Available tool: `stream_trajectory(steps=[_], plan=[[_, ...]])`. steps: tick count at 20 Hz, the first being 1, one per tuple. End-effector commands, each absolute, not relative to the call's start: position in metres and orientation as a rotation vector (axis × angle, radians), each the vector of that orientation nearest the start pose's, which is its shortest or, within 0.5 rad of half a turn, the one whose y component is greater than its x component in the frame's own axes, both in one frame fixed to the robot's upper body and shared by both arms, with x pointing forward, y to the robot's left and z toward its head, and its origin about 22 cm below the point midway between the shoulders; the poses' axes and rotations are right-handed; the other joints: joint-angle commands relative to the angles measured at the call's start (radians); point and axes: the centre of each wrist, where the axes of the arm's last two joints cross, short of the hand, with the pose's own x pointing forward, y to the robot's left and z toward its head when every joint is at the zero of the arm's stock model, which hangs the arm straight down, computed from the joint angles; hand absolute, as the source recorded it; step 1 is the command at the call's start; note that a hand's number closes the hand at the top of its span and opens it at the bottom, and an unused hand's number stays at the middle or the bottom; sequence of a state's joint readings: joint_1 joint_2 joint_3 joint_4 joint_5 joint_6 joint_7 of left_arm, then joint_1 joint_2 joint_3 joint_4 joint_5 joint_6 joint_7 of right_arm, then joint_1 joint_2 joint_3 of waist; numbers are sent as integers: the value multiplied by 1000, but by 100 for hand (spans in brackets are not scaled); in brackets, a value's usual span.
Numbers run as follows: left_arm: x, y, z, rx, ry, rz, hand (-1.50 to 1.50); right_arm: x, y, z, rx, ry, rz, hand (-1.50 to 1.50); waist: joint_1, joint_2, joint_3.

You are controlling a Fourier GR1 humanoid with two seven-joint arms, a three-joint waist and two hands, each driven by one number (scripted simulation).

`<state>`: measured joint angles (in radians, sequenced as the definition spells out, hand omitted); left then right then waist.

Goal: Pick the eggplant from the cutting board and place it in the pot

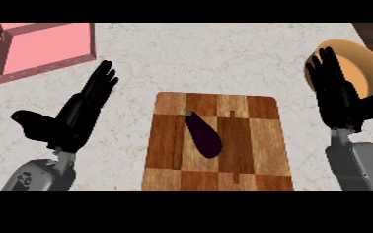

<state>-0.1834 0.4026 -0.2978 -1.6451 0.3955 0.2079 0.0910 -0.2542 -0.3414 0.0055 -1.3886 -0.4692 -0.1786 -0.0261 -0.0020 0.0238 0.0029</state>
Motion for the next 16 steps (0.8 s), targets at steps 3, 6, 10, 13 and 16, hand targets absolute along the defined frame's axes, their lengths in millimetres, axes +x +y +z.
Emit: stream_trajectory(steps=[3,6,10,13,16], plan=[[285,229,88,-76,-1715,-151,0,338,-218,96,451,-1680,283,150,120,-3,-1],[288,226,101,-81,-1790,-154,0,341,-169,127,730,-1705,560,150,255,9,1],[295,226,99,-58,-1786,-101,0,360,-197,162,490,-1756,1084,-150,181,25,-2],[298,226,98,-44,-1803,-74,0,362,-188,164,703,-1779,1263,-150,163,30,2],[300,229,97,-2,-1804,-59,0,373,-191,183,826,-1806,1403,-150,128,18,2]])
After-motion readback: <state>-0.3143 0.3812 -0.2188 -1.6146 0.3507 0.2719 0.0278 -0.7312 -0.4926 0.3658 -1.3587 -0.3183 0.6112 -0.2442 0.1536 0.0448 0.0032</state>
